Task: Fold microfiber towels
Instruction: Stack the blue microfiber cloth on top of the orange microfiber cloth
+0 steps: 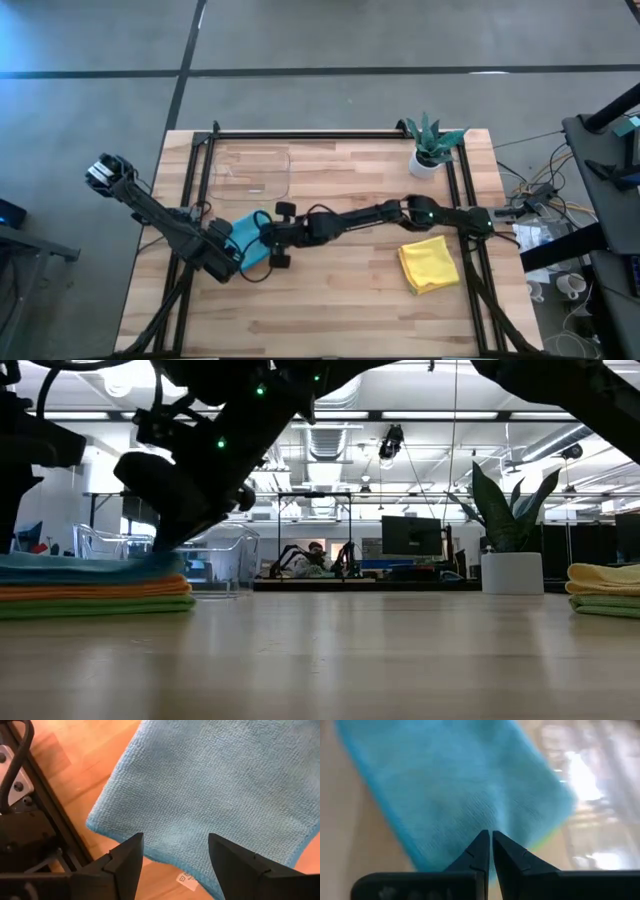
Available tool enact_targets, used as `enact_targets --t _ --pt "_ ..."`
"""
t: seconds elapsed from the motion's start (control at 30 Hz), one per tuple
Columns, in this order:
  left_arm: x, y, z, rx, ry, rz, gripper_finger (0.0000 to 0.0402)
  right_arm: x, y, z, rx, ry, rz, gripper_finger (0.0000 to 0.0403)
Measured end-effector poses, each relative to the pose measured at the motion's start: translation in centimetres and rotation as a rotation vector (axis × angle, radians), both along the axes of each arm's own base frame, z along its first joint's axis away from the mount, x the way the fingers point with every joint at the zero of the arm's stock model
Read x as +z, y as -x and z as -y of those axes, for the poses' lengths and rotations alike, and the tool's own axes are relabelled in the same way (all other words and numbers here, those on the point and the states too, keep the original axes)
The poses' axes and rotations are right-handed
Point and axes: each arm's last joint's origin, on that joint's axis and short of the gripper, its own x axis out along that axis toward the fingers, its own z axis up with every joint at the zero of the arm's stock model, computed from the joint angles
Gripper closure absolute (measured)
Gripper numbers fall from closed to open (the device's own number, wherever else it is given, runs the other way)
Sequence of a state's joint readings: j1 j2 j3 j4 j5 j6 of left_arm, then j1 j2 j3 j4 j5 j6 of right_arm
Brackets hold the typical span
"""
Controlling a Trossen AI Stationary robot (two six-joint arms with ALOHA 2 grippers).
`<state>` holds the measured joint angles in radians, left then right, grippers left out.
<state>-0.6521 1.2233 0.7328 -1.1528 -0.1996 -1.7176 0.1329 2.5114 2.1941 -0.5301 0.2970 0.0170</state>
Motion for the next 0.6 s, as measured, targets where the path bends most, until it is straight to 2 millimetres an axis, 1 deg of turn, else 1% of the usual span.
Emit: enact_targets --t 0.13,0.33,0.4,0.47,0.53,0.6 --pt "-0.1 0.1 0.1 -0.025 -0.004 -0.007 0.0195 -0.1 0.1 -0.6 0.069 -0.079 -0.016 0.0385" --pt "0.2 0.2 0.2 -0.068 -0.003 -0.010 0.0195 -0.1 0.3 -0.5 0.055 -0.071 -0.039 0.0385" --pt "0.6 0.3 0.1 -0.081 0.003 -0.004 0.0195 0.0 0.3 -0.5 0.051 -0.073 -0.035 0.0385" --pt "1.4 0.5 0.0 -0.094 0.008 -0.004 0.0195 -0.5 0.3 -0.2 0.038 -0.077 -0.043 0.0385" --pt "2.3 0.8 -0.2 -0.096 0.003 0.005 0.0195 -1.3 0.4 0.0 0.023 -0.083 -0.072 0.0385" --pt "3.0 0.9 -0.5 -0.104 -0.040 0.056 0.0195 -2.2 0.6 0.2 0.011 -0.088 -0.084 0.0385"
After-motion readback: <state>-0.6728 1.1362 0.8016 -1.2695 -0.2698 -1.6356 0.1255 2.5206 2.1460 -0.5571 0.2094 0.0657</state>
